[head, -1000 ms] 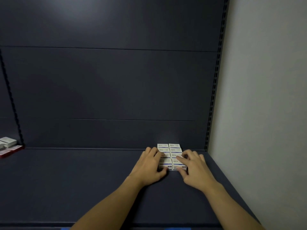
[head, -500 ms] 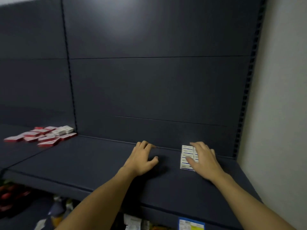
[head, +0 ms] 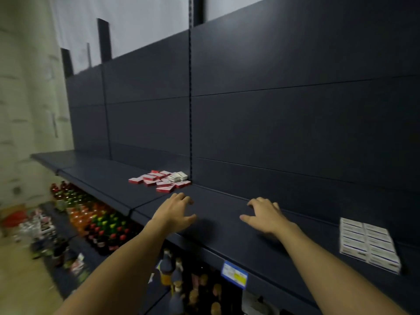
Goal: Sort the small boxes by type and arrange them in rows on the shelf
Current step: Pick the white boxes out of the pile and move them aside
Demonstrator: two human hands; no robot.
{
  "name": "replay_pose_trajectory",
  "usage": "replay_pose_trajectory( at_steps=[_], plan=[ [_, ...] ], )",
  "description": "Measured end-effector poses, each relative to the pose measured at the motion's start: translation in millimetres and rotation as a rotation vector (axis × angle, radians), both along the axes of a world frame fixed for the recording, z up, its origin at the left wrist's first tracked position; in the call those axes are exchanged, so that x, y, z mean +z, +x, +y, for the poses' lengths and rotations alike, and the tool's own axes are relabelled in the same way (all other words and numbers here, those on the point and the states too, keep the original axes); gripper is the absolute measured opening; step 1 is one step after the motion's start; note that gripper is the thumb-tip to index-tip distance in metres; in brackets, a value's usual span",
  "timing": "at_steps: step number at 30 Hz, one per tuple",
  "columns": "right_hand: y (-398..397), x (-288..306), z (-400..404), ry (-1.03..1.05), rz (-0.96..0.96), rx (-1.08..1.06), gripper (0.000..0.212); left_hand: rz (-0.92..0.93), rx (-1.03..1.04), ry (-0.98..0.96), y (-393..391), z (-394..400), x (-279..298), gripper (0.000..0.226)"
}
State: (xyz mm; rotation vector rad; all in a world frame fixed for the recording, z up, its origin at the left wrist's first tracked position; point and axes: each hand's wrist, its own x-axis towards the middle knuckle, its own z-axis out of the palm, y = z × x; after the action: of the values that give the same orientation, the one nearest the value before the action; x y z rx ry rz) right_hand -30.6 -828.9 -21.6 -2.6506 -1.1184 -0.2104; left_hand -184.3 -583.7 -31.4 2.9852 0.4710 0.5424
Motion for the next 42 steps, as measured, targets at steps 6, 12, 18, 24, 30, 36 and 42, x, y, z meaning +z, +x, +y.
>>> replay_pose_trajectory(
  at_steps=[6, 12, 18, 24, 30, 36, 42],
  plan=[
    [-51.7, 13.2, 97.6, 0.016, -0.014, 0.136, 0.059, 0.047, 0.109, 0.066, -53.5, 65.3, -4.5, 0.058],
    [-76.7, 12.3, 182.1, -0.028, -0.039, 0.154, 0.053, 0.041, 0.189, 0.085, -98.4, 137.0, 4.5, 0.045],
    [-87.7, 15.4, 248.0, -0.023, -0.045, 0.103, 0.051, 0.019, 0.196, 0.095, -123.2, 203.6, 6.9, 0.045],
    [-108.1, 10.6, 305.3, -0.041, -0.045, 0.103, 0.047, 0.05, 0.159, 0.097, -137.0, 251.5, 2.5, 0.046],
    [-114.2, 6.7, 347.0, -0.058, -0.058, 0.102, 0.042, 0.038, 0.124, 0.093, -133.4, 294.1, 9.4, 0.045],
    [-93.7, 4.9, 381.9, -0.047, -0.075, 0.082, 0.046, 0.046, 0.089, 0.079, -106.6, 331.9, 6.3, 0.046],
    [-55.2, 2.1, 423.8, -0.031, -0.152, 0.057, 0.042, 0.024, 0.055, 0.093, -57.7, 369.3, 4.0, 0.044]
  ],
)
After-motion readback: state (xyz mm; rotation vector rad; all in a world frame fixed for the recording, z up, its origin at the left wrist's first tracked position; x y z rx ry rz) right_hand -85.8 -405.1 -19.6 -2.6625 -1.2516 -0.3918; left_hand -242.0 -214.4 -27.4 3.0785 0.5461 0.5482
